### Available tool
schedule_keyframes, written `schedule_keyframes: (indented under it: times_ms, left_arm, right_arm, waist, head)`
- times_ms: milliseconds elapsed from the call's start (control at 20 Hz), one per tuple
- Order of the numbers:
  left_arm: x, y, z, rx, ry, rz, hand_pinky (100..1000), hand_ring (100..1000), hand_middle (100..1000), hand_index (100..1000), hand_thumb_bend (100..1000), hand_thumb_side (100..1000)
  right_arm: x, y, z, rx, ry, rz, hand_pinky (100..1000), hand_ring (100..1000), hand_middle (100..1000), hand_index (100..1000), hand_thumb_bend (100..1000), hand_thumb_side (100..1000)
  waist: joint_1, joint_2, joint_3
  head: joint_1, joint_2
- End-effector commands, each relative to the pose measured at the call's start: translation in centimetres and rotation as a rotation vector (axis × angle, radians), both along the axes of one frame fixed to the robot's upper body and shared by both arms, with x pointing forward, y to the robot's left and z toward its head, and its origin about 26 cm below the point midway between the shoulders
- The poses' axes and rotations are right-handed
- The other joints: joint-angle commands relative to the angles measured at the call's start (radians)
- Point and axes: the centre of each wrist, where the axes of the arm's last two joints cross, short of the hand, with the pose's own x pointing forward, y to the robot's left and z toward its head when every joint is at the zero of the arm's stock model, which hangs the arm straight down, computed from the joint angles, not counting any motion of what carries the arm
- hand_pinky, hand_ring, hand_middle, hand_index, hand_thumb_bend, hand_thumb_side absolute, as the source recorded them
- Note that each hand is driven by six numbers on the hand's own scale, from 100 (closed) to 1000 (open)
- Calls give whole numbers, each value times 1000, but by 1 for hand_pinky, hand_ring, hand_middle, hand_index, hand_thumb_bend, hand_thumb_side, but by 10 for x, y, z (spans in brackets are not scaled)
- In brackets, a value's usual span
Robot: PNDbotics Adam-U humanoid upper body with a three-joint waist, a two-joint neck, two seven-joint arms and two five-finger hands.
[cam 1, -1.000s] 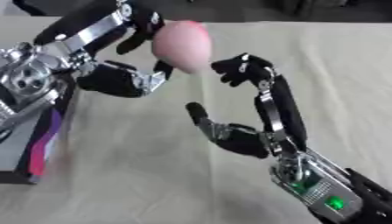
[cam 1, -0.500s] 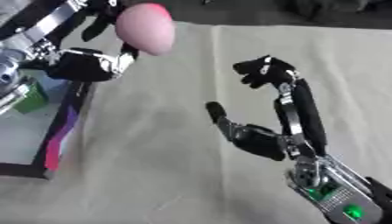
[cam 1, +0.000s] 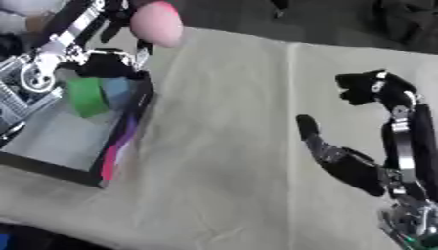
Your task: Pick up the objects with one hand, pass them to the other hand, and then place them into the box on the other side of the table.
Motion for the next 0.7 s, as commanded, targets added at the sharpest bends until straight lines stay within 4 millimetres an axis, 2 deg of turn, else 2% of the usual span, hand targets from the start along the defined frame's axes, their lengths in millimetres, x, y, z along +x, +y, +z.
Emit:
schedule_keyframes:
  times_ms: [50, 250, 500, 600, 700]
  left_arm:
    - [4, 28, 9, 27, -57, 89, 716, 599, 100, 257, 100, 100]
    - [12, 55, -9, 64, -65, 162, 708, 592, 100, 259, 100, 100]
    - [15, 90, -33, 117, -64, 262, 701, 588, 100, 265, 121, 100]
    - [16, 98, -39, 137, -70, 286, 701, 588, 100, 265, 121, 100]
    - [16, 110, -46, 159, -69, 321, 701, 616, 138, 317, 127, 100]
  right_arm:
    - [1, -7, 11, 7, -60, -21, 545, 577, 599, 711, 414, 384]
    - [3, -11, 14, 27, -85, -37, 547, 568, 599, 711, 415, 380]
    - [5, -14, 17, 50, -104, -49, 546, 567, 598, 711, 415, 375]
    - [5, -14, 17, 54, -107, -49, 546, 567, 598, 711, 415, 375]
    - [5, -14, 18, 56, -111, -50, 545, 568, 598, 712, 417, 375]
  waist:
    - [2, -14, 1]
    - [-4, -13, 2]
    - [-12, -11, 2]
    - [-13, -11, 3]
    - [-14, -10, 4]
  head:
    - [33, -24]
    - [48, -32]
    - [43, -35]
    - [42, -34]
    - [40, -34]
